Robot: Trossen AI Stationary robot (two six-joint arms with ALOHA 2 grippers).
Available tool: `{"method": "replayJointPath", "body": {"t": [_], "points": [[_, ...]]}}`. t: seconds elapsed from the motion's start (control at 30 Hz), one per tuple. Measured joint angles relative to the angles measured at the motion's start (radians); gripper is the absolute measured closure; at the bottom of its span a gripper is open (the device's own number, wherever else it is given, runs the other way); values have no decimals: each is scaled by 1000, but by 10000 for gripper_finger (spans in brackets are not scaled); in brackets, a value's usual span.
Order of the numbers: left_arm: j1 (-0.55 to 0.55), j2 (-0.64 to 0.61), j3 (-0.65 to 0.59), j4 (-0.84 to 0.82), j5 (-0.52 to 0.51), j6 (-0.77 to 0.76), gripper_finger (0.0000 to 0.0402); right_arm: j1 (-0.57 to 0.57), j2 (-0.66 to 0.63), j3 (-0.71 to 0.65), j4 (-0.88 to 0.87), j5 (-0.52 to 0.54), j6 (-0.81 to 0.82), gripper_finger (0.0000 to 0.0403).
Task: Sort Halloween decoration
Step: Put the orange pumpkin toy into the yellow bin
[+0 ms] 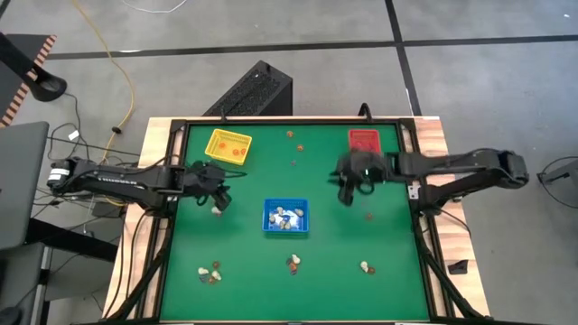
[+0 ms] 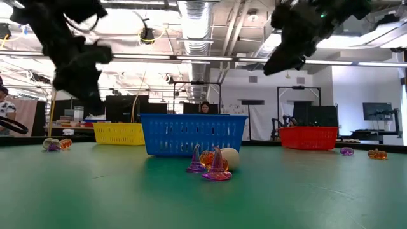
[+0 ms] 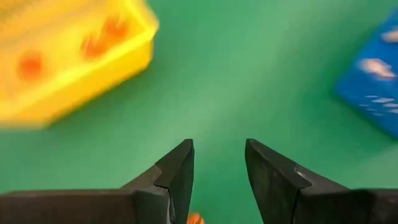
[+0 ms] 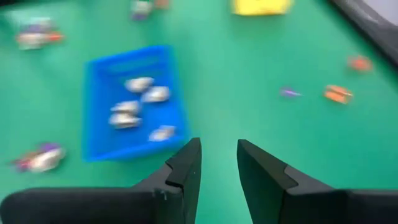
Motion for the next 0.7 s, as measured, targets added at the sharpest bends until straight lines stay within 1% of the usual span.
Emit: {"method": "replayJointPath", "body": {"t": [0.1,0.17,0.3,0.47,0.7], "points": [[60,44,0,-78,90,-142,269,100,13,-46,100,-2,0,269],[95,86,0,-125,150,-209,269,149,24,-57,112,-1,1,269],[136,173,0,-145,225,-233,269,215,53,-71,114,1,3,269],[146,258,0,-132,257,-245,269,252,86,-71,103,2,3,269],[143,332,-1,-140,286,-258,269,262,99,-71,90,2,3,269]]}}
